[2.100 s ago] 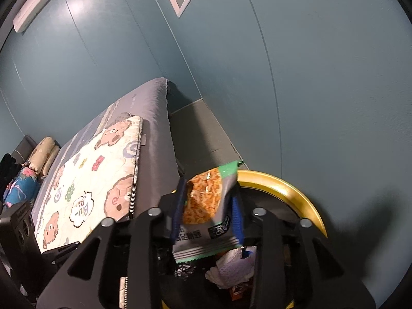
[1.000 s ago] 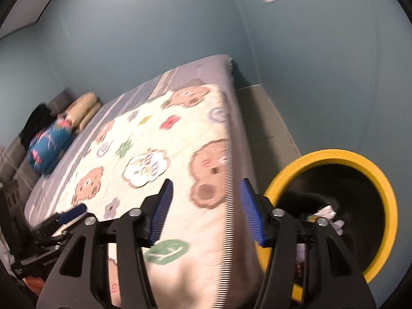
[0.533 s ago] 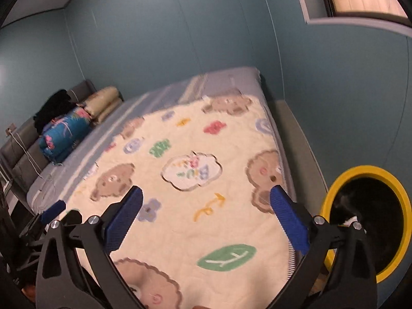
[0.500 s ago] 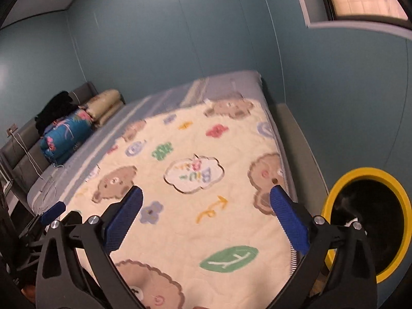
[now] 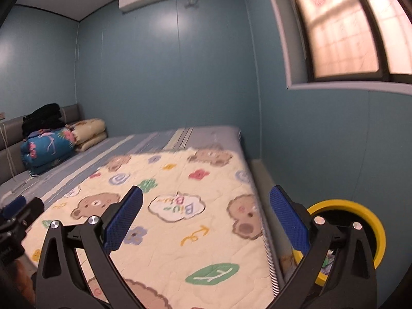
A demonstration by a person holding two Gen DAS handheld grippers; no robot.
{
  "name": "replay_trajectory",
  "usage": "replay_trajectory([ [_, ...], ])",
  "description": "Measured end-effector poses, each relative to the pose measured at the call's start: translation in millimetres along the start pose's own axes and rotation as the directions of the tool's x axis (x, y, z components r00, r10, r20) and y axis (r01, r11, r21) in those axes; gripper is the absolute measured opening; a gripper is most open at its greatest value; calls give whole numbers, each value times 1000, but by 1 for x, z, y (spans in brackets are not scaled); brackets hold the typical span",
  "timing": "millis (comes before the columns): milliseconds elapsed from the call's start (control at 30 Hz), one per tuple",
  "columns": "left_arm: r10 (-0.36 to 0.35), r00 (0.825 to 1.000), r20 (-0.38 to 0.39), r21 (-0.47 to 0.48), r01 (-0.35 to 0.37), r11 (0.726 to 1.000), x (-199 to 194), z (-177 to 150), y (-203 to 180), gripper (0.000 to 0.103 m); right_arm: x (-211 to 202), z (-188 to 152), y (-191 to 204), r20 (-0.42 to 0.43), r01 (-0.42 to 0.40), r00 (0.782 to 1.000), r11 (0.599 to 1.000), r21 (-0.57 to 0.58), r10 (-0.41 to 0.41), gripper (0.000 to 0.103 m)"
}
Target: Collect trash
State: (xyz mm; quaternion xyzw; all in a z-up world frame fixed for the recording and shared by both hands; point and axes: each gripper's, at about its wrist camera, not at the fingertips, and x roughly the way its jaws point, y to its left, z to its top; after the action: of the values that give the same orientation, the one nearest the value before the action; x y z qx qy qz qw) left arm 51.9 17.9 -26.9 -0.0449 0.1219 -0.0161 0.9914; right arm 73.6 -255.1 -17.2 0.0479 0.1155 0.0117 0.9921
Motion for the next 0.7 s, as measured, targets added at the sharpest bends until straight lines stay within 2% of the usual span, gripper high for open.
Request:
replay_trajectory([
  [233,20,999,40,1,-20,1000,-8,-2,3,95,-4,-12,4,42,-4,999,1000,-20,5,95],
  [367,12,999,34,23,-12,1000,-5,-9,0,95,0,-20,-1,31,-6,1000,1000,8,6,95],
  [700,-14,1000,2,43,14,999,2,-19,-6,95,5,-29,1,38,1,999,1000,-13,-1,95],
])
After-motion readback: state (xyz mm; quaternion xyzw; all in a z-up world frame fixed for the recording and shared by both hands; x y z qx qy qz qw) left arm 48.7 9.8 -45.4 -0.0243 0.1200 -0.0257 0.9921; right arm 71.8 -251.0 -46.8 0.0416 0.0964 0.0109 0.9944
